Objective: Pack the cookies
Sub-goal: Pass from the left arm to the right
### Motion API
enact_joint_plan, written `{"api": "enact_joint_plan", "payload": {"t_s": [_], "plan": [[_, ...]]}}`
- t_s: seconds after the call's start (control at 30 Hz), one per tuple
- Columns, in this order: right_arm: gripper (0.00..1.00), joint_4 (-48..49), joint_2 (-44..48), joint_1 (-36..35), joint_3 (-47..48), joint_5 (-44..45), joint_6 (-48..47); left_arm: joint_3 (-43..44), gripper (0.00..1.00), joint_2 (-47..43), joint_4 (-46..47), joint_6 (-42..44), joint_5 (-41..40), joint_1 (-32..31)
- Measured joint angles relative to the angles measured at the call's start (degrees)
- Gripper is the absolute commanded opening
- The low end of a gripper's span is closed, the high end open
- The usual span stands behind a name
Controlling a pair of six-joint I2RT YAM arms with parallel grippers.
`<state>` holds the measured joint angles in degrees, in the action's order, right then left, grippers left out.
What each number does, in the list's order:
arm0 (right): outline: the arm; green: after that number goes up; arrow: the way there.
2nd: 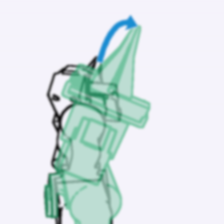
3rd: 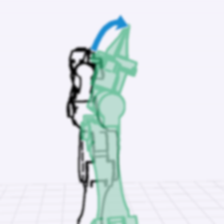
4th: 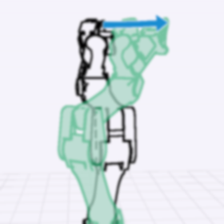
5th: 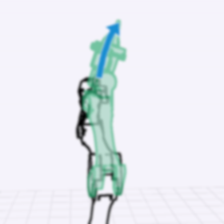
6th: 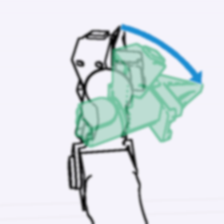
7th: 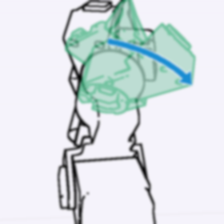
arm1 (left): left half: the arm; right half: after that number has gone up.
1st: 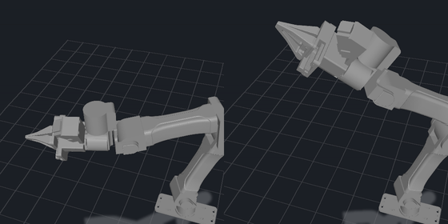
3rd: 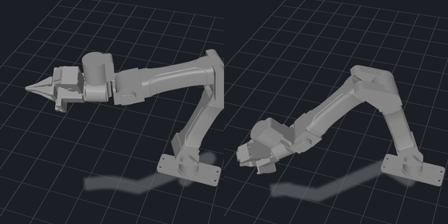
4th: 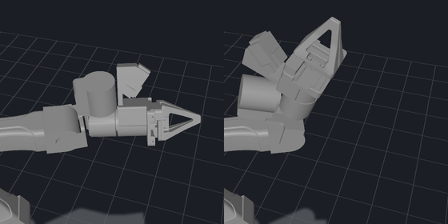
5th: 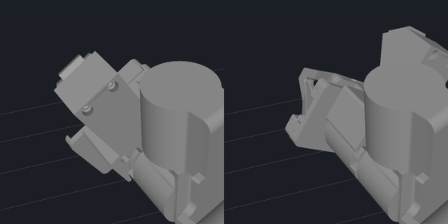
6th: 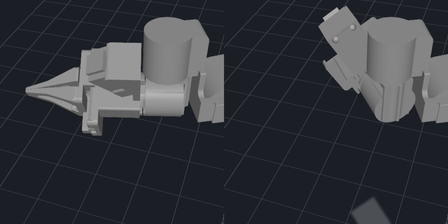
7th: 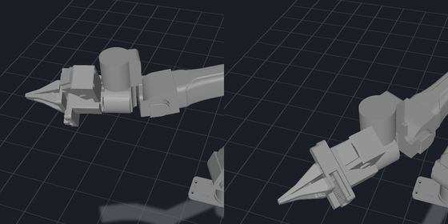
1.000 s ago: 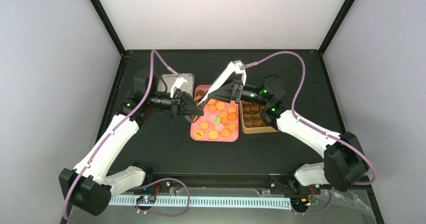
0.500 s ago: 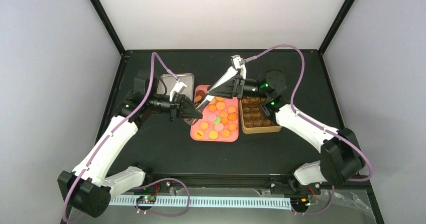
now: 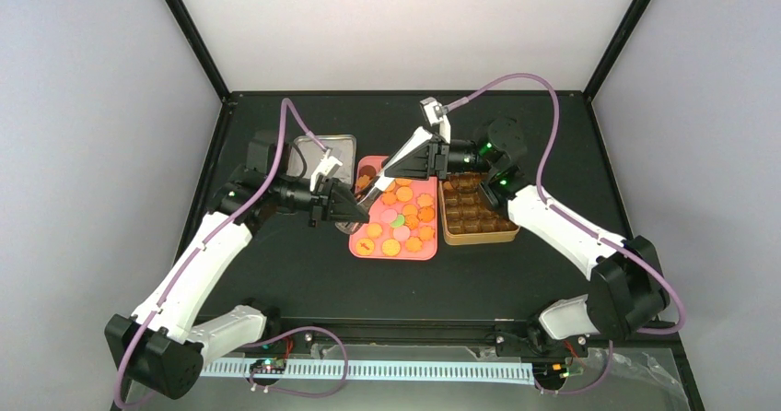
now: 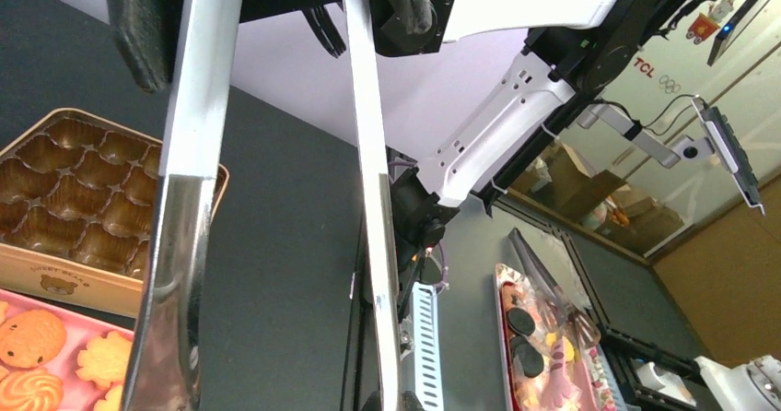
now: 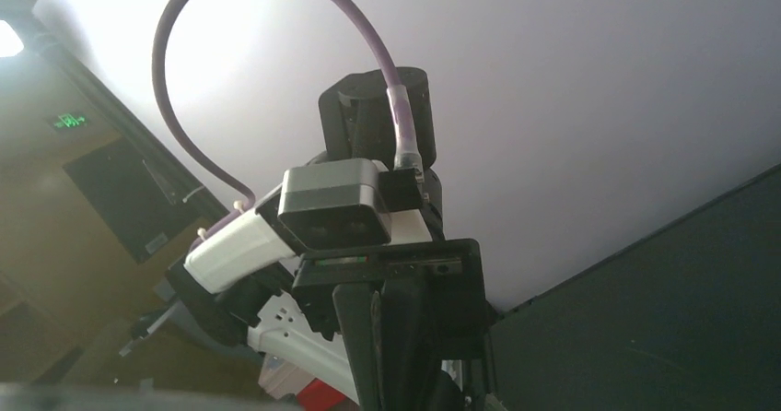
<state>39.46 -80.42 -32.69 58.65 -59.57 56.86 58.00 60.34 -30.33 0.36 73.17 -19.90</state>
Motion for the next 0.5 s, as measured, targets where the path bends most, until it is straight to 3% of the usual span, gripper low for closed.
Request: {"api": "enact_joint_plan", "payload": {"t_s": [0.5], "plan": [[0.24, 6.9, -0.4, -0.1, -1.4, -1.3, 2.3, 1.9, 0.02, 0.0, -4.4, 2.3, -1.1, 0.0]]}}
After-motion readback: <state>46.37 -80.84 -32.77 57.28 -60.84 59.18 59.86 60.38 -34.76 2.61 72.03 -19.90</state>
